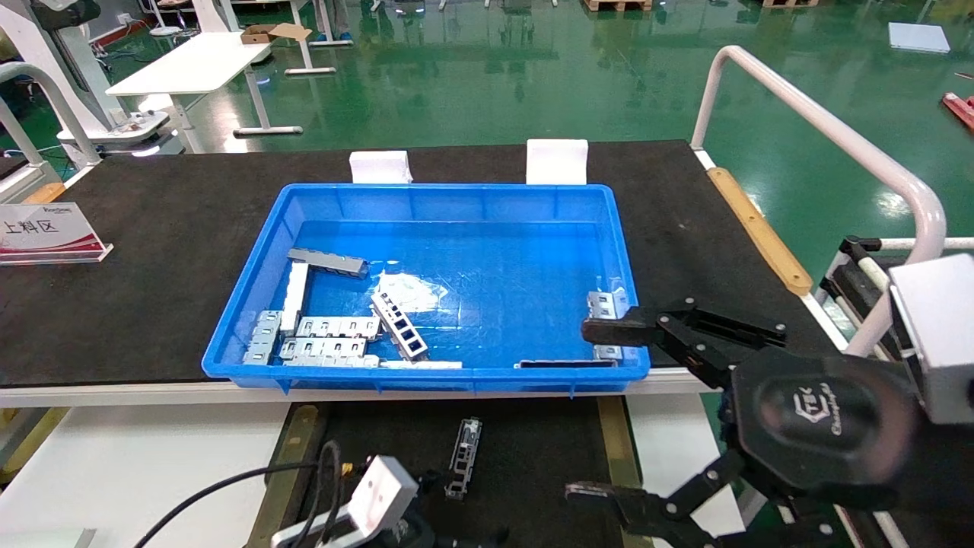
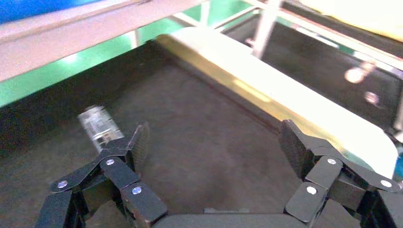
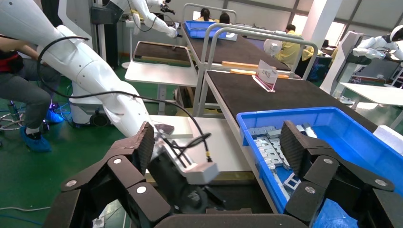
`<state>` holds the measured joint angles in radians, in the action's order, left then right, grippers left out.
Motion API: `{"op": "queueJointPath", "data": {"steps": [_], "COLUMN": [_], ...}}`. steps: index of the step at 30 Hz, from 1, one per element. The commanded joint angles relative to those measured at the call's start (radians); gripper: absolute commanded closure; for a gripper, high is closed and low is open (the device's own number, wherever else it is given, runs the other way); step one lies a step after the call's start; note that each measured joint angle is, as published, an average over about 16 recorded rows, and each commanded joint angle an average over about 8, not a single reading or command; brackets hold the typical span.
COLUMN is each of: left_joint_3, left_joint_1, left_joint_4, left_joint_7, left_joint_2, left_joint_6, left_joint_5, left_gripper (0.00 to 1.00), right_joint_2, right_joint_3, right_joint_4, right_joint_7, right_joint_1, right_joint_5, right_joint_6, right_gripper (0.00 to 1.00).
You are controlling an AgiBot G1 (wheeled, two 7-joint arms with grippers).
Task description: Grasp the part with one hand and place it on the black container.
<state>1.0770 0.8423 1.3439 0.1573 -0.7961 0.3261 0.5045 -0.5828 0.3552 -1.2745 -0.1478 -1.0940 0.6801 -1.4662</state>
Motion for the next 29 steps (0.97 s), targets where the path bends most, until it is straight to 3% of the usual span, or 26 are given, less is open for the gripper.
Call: {"op": "queueJointPath", "data": {"steps": [1, 9, 17, 29], "left_joint_3": [-0.037, -0.131, -0.186, -0.229], "left_joint_1": [-0.023, -0.041, 0.012, 0.079], "left_joint_4": [0.000, -0.008, -0.012, -0.011], "left_joint_7": [0.039, 0.151, 0.187, 0.179], "left_joint_2": [0.021, 0.116, 0.200, 0.274], "left_joint_6": [0.075, 0.316, 0.514, 0.656], "left_joint_5": [0.000, -0.043, -0.078, -0.112], "left_gripper": [0.00, 0.00, 0.00, 0.00], "right_joint_2": [0.000, 0.000, 0.000, 0.000], "right_joint_3": [0.000, 0.000, 0.000, 0.000], "right_joint_4": [0.000, 0.000, 0.000, 0.000], "right_joint_7": [0.000, 0.000, 0.000, 0.000], "right_joint_1": [0.000, 0.000, 0.000, 0.000], "right_joint_5": [0.000, 0.000, 0.000, 0.000], "right_joint_6": [0.000, 0.000, 0.000, 0.000], "right_gripper": [0.00, 0.00, 0.00, 0.00]}}
